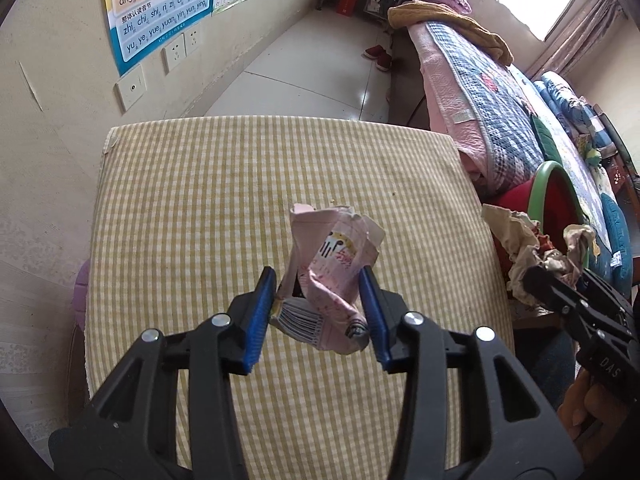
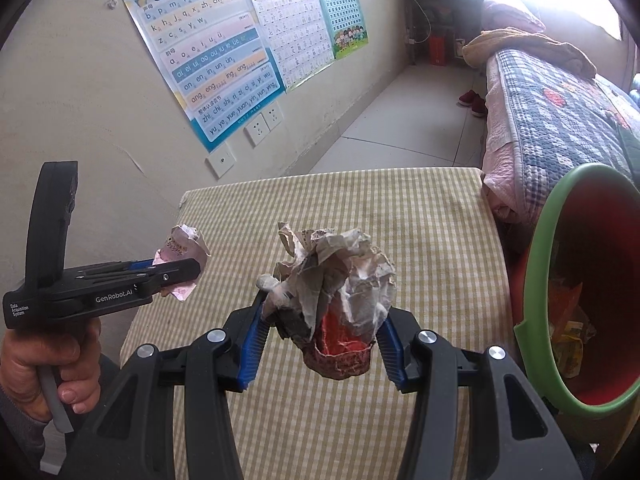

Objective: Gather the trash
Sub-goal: 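Carry the pink scrap and red-silver wrapper over the red bucket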

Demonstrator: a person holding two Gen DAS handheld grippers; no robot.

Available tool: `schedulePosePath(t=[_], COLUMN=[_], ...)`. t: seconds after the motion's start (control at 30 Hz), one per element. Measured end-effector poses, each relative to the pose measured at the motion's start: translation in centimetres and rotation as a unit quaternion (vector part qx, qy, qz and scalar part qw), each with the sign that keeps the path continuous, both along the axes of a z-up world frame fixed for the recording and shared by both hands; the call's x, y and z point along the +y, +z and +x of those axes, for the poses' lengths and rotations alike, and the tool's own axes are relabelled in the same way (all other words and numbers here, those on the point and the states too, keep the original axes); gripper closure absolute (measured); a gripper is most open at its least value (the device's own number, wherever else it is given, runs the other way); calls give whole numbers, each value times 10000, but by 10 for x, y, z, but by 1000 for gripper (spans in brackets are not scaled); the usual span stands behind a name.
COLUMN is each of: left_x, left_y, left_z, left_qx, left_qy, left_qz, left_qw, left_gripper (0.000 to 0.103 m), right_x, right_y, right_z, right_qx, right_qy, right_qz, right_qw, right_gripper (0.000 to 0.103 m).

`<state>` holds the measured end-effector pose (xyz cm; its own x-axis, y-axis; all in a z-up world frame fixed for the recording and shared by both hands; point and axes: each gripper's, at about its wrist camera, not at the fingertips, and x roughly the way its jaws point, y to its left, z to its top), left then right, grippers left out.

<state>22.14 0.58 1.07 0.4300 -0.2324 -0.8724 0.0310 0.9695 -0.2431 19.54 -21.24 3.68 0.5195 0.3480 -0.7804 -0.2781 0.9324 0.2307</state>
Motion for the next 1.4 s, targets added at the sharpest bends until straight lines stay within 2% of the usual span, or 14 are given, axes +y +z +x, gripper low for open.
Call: schedulePosePath(t=[0.3, 0.67, 0.97, 1.4], left_x=[-17, -60, -122, -217], left_y=[32, 60, 69, 68], left_z=[-36, -47, -41, -23], left_qx=[-265, -524, -616, -614], left_qy=[-68, -390, -857, -1538], left_qz=[21, 178, 156, -92], left_qw=[9996, 9977, 9943, 9861], left_gripper=[62, 62, 61, 61], right_x=[-12, -51, -116, -219], right_y=[31, 49, 52, 44], right_z=[-32, -49, -57, -70], right_qx=[-353, -618, -740, -701], right_qy=[-68, -351, -904, -1744], right_qz=[135, 338, 432, 496], right_qw=[9993, 9969, 9922, 9809], right_gripper=[56, 55, 56, 55])
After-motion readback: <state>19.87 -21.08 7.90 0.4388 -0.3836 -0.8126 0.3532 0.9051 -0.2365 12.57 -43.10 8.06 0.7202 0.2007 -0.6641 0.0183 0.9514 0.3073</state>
